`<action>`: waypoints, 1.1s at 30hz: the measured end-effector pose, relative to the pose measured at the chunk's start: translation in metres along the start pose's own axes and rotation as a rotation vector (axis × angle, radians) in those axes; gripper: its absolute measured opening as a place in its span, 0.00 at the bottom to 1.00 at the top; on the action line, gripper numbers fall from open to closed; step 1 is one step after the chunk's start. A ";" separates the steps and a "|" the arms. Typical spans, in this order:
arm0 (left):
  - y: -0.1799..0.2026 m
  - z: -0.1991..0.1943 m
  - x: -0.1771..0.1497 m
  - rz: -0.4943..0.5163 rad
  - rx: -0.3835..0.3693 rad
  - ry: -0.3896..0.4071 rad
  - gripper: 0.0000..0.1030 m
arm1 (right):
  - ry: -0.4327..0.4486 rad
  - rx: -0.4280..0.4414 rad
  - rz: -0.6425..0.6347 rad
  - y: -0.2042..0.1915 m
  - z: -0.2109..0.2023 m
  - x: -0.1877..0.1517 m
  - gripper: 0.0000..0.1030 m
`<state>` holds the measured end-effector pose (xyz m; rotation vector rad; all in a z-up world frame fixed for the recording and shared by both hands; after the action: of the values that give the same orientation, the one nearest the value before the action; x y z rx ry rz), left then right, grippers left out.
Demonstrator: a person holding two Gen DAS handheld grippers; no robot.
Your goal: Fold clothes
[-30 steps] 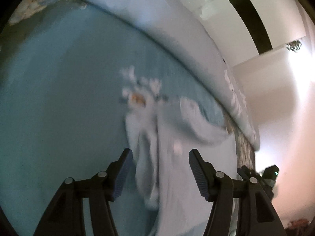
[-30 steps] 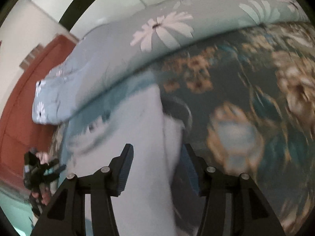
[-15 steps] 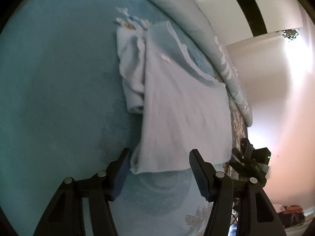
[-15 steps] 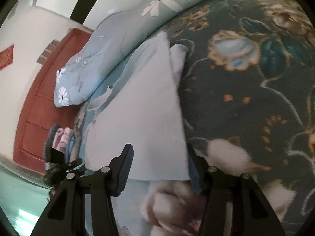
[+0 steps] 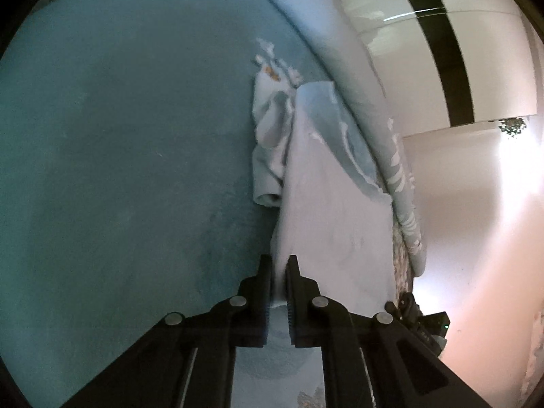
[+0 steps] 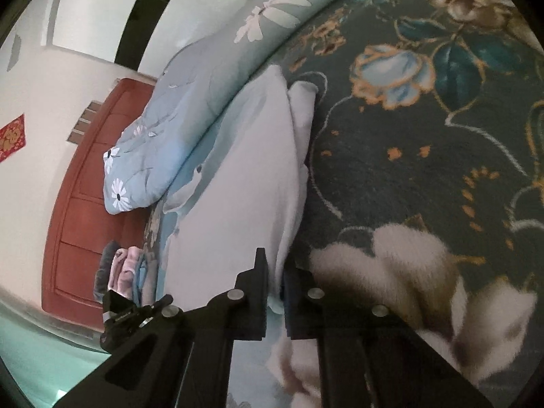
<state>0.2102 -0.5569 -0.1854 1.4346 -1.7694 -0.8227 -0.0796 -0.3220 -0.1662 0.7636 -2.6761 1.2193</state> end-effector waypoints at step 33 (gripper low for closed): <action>0.028 -0.078 -0.096 0.316 0.118 0.044 0.12 | 0.098 -0.059 0.018 0.056 -0.103 -0.105 0.22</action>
<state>0.2736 -0.4607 -0.1315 1.1922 -1.9717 -0.5249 -0.0271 -0.1744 -0.1656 0.6550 -2.6322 1.1452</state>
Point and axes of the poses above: each gripper's, at about its wrist camera, not at the fingertips, and z roughly the way its jaws point, y to its right, x to its top, the point moved 8 cm from there along z, roughly the way its jaws point, and after that the axes turned 6 degrees about -x, right-handed, at the moved point
